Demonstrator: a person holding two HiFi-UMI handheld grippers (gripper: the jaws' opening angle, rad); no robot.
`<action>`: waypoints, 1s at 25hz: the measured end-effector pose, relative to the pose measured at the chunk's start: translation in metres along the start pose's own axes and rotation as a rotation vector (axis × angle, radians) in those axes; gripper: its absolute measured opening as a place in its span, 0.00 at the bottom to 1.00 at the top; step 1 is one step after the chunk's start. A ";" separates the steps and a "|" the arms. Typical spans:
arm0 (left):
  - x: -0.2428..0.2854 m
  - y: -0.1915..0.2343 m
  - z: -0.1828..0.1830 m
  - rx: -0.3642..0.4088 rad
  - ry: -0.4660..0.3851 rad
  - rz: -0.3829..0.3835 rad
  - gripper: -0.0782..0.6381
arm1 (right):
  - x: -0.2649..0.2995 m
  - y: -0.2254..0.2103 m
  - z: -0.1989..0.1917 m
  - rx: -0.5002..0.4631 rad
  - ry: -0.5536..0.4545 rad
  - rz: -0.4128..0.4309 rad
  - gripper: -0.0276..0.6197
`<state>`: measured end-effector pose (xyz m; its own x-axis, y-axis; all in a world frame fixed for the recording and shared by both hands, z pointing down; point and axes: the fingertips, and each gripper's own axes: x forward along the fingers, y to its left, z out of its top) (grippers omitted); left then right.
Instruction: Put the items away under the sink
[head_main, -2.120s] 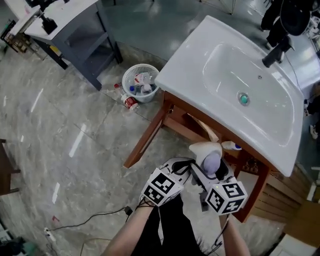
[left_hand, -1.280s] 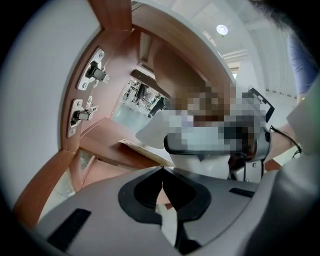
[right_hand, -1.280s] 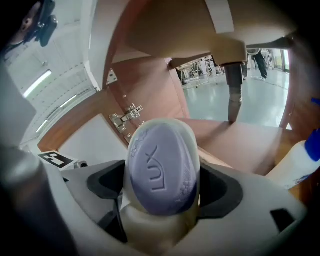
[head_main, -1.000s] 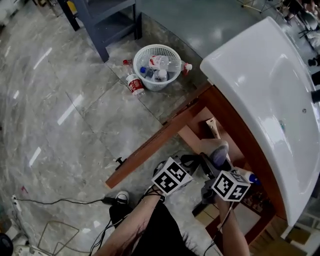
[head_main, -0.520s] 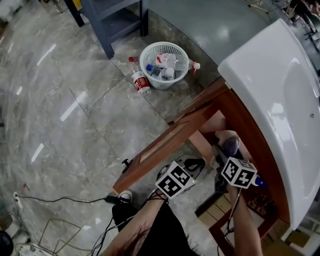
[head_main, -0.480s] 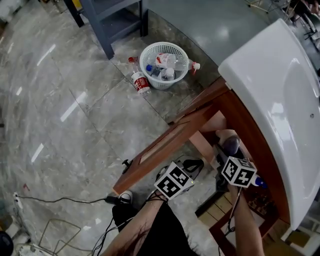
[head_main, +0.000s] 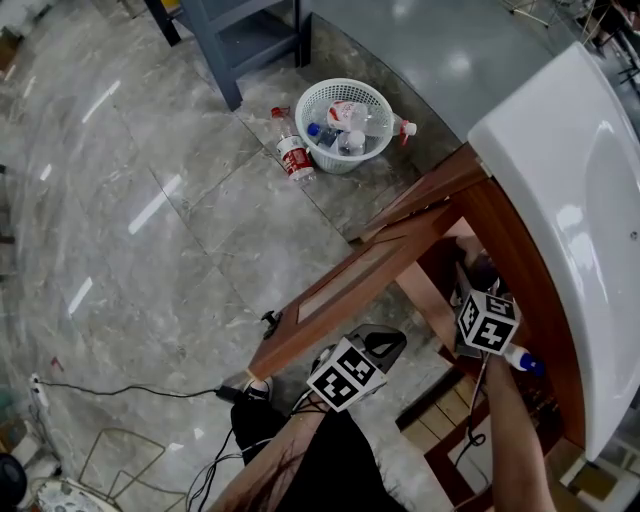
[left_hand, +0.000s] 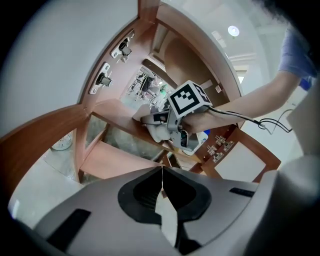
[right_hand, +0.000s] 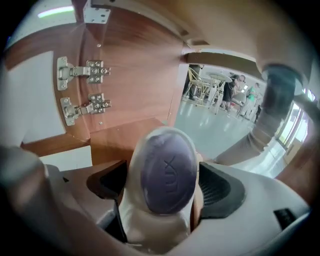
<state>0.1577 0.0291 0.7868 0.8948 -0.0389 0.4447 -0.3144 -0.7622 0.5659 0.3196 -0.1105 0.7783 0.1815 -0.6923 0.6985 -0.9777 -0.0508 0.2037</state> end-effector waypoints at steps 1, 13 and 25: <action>-0.002 -0.002 -0.003 0.000 0.007 -0.001 0.13 | -0.001 0.002 0.001 -0.028 0.000 -0.002 0.72; -0.039 -0.035 -0.028 0.000 0.075 -0.006 0.13 | -0.040 0.005 0.002 0.028 -0.036 -0.022 0.72; -0.098 -0.093 -0.003 0.070 0.073 -0.004 0.13 | -0.145 0.042 -0.024 0.158 -0.017 0.091 0.72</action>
<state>0.0985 0.1055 0.6925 0.8697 0.0090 0.4935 -0.2859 -0.8058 0.5186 0.2545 0.0046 0.7019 0.0911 -0.7110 0.6972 -0.9946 -0.0993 0.0287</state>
